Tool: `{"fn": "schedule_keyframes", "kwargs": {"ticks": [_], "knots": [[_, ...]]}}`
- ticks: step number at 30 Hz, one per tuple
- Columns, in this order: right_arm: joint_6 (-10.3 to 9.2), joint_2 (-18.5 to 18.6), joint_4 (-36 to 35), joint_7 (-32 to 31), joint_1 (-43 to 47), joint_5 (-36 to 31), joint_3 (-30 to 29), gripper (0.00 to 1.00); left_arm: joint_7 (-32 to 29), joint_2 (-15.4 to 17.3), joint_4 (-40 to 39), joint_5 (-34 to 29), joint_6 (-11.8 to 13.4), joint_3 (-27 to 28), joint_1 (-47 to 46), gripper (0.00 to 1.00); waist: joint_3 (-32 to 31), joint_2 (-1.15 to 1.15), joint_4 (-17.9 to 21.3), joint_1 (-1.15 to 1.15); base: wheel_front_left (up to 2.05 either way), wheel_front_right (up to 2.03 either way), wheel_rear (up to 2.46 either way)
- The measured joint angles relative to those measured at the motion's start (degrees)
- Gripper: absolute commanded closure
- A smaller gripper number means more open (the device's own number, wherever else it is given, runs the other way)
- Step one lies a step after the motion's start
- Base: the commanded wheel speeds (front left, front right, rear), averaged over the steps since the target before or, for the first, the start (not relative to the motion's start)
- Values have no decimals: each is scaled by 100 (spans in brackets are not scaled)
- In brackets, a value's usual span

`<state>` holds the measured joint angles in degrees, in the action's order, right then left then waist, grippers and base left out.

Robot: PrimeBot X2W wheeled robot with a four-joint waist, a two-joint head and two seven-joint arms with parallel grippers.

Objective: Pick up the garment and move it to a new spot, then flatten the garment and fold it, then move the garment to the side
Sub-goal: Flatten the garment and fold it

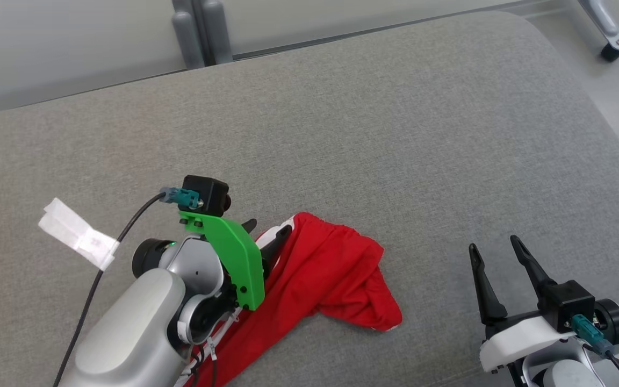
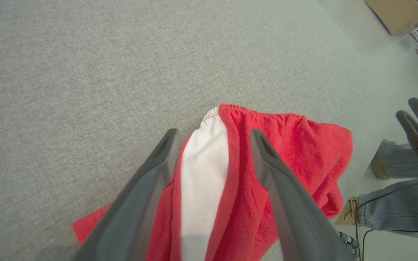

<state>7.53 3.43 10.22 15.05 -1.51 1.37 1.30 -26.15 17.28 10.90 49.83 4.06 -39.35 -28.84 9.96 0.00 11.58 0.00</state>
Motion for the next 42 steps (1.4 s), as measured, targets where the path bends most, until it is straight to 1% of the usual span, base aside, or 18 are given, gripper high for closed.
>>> {"fn": "schedule_keyframes", "kwargs": {"ticks": [2,5,7,9,10,11,12,13,17,24,32,33,36,39,42], "knots": [[0,-1,0,0,-5,0,-31,0,-85,-65,430,-10,-64,-73,-155,0,47,0,104,0,0,0,0],[0,-5,3,0,-12,0,-40,0,-188,-33,954,-55,-185,-166,-291,0,94,0,244,0,0,0,0],[0,-11,8,0,-12,0,-48,0,-300,-19,1162,-56,-309,-272,-294,0,107,0,313,0,0,0,0],[0,-11,12,0,-10,-1,-67,0,-322,-5,1293,-55,-366,-305,-295,0,103,0,349,0,0,0,0],[0,-12,12,0,-5,-2,-70,0,-332,-1,1347,-53,-401,-314,-295,13,92,0,351,0,0,0,0],[0,-14,13,0,0,-2,-66,0,-330,9,1379,-52,-415,-322,-294,49,81,0,343,0,0,0,0],[0,-15,18,0,5,-1,-60,0,-290,9,1402,-53,-433,-322,-295,82,74,0,328,0,0,0,0],[0,-22,21,0,6,-1,-57,0,-203,0,1419,-55,-439,-309,-295,100,69,0,308,0,0,0,0],[0,-32,27,0,7,-3,-49,0,140,-104,1422,-51,-501,-201,-312,100,36,0,215,0,0,0,0],[0,-2,26,0,3,-22,-48,0,831,-255,1405,-55,-409,88,-500,100,-45,0,90,0,0,0,0],[0,54,54,0,37,-46,-34,0,1849,-312,1258,-421,-278,358,-907,100,-207,0,77,0,0,0,0],[0,56,54,0,42,-47,-34,0,1908,-325,1195,-472,-297,326,-956,100,-227,0,83,0,0,0,0],[0,59,53,0,64,-48,-41,0,1919,-437,975,-494,-542,129,-970,100,-272,0,110,0,0,0,0],[0,59,44,0,71,-48,-76,0,1767,-601,735,-469,-777,-210,-852,100,-286,0,142,0,0,0,0],[0,53,47,0,126,-47,-77,0,1566,-759,598,-426,-902,-636,-564,100,-260,0,153,0,0,0,0]]}}
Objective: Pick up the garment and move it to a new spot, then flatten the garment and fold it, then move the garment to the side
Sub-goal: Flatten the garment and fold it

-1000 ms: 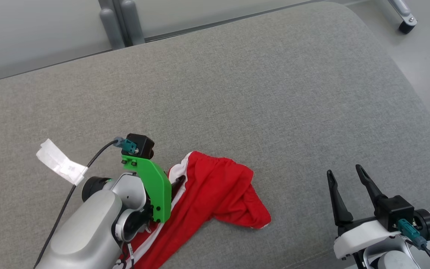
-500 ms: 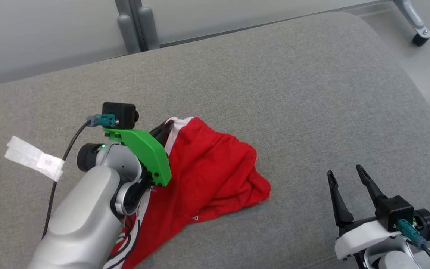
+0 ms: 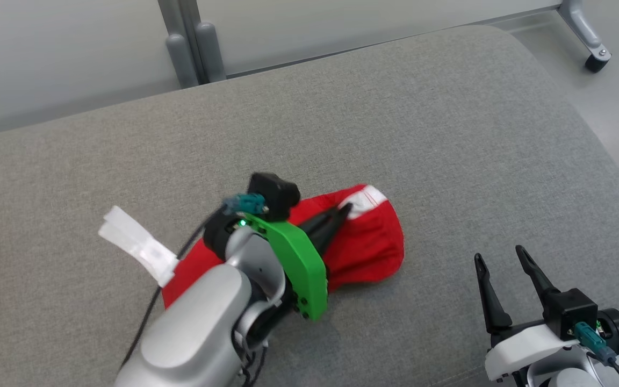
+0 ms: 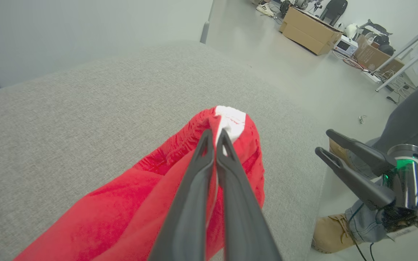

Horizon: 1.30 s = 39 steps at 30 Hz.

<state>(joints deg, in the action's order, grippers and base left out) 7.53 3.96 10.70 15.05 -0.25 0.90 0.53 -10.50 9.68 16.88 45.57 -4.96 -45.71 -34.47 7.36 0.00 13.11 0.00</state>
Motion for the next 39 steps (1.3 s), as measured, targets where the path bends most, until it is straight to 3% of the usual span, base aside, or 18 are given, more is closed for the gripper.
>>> {"fn": "schedule_keyframes", "kwargs": {"ticks": [6,13,14,15,16,17,18,22,25,29,33,39], "knots": [[0,-20,9,0,-17,11,36,0,-430,-174,93,9,-104,-745,481,100,112,0,70,0,0,0,0],[0,-41,13,0,-66,35,14,0,-313,-310,630,64,-160,-921,574,100,263,0,168,0,0,0,0],[0,-43,15,0,-66,35,15,0,-224,-335,728,60,-160,-895,559,78,273,0,180,0,0,0,0],[0,-45,15,0,-68,35,15,0,-143,-355,813,49,-160,-877,536,69,279,0,191,0,0,0,0],[0,-48,16,0,-68,35,19,0,-51,-376,891,49,-157,-839,518,52,282,0,201,0,0,0,0],[0,-51,15,0,-68,35,18,0,34,-401,946,59,-148,-789,508,4,283,0,208,0,0,0,0],[0,-51,15,0,-68,35,18,0,34,-401,946,59,-148,-789,508,0,283,0,208,0,0,0,0],[0,-65,15,0,-57,34,-1,0,417,-455,901,75,37,-594,504,0,233,0,207,0,0,0,0],[0,-65,10,0,3,32,-55,0,603,-310,499,77,219,-423,580,0,185,0,173,0,0,0,0],[0,-68,-42,0,36,14,-111,0,654,229,-366,79,609,-182,955,0,152,0,61,0,0,0,0],[0,-78,-101,0,71,0,-147,0,778,905,-1225,140,1161,280,1524,0,140,0,-75,0,0,0,0],[0,-88,-166,0,85,-1,-112,0,1160,1513,-1779,191,1752,858,2252,0,129,0,-302,0,0,0,0]]}}
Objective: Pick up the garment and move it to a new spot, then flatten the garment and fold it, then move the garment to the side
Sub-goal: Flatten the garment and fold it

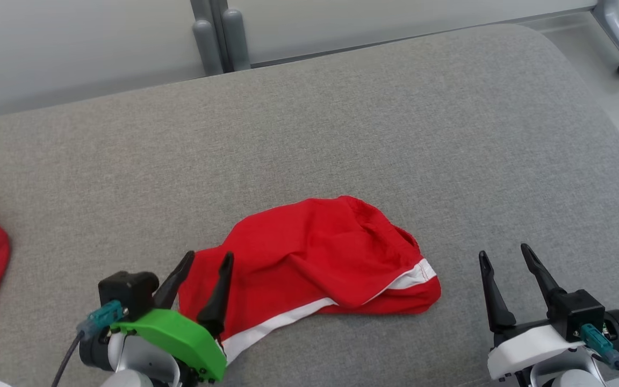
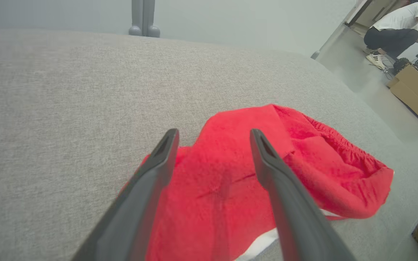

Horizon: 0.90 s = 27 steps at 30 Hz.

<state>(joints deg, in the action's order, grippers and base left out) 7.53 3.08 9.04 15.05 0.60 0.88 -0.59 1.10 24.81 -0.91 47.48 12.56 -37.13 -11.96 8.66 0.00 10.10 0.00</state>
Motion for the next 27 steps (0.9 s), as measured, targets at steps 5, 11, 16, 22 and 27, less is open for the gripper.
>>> {"fn": "schedule_keyframes", "kwargs": {"ticks": [5,11,16,22,27], "knots": [[0,46,-78,0,23,-8,-53,0,542,63,-55,-67,278,185,513,0,-81,0,-193,0,0,0,0],[0,153,-196,0,350,-18,-243,0,1254,19,247,-403,419,296,1050,0,-347,0,-352,0,0,0,0],[0,175,-291,0,469,-58,-368,0,1378,-41,376,-700,404,850,1421,0,-566,0,-537,0,0,0,0],[0,153,-318,0,566,-97,-383,0,1394,-354,403,-1432,-58,1801,2074,0,-801,0,-729,0,0,0,0],[0,125,-272,0,582,-119,-310,0,1395,-782,471,-1874,-668,2568,2425,0,-958,0,-811,0,0,0,0]]}}
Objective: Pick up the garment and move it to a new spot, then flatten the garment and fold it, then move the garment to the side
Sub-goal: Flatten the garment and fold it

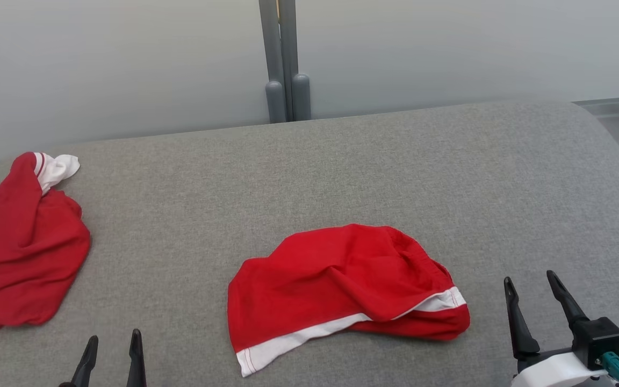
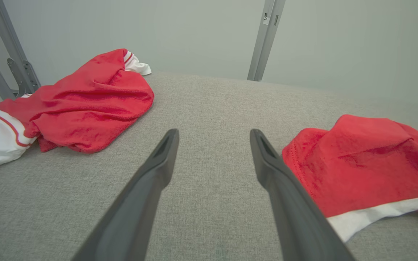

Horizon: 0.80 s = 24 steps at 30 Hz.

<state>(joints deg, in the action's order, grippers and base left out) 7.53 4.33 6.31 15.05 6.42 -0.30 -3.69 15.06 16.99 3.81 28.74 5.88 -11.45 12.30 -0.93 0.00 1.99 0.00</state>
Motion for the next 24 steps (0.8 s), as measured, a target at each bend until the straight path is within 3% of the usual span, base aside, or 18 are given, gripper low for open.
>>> {"fn": "schedule_keyframes", "kwargs": {"ticks": [6,10,18,24], "knots": [[0,-9,74,0,5,-18,85,0,7,-432,257,-491,-751,615,159,0,-45,0,-75,0,0,0,0],[0,2,144,0,54,-16,46,0,8,-688,387,-728,-1078,937,171,0,-40,0,-114,0,0,0,0],[0,-15,180,0,71,-14,8,0,8,-905,482,-1034,-1295,1294,182,0,-74,0,-159,0,0,0,0],[0,-12,205,0,59,-8,12,0,8,-940,486,-1107,-1321,1183,181,0,-73,0,-143,0,0,0,0]]}}
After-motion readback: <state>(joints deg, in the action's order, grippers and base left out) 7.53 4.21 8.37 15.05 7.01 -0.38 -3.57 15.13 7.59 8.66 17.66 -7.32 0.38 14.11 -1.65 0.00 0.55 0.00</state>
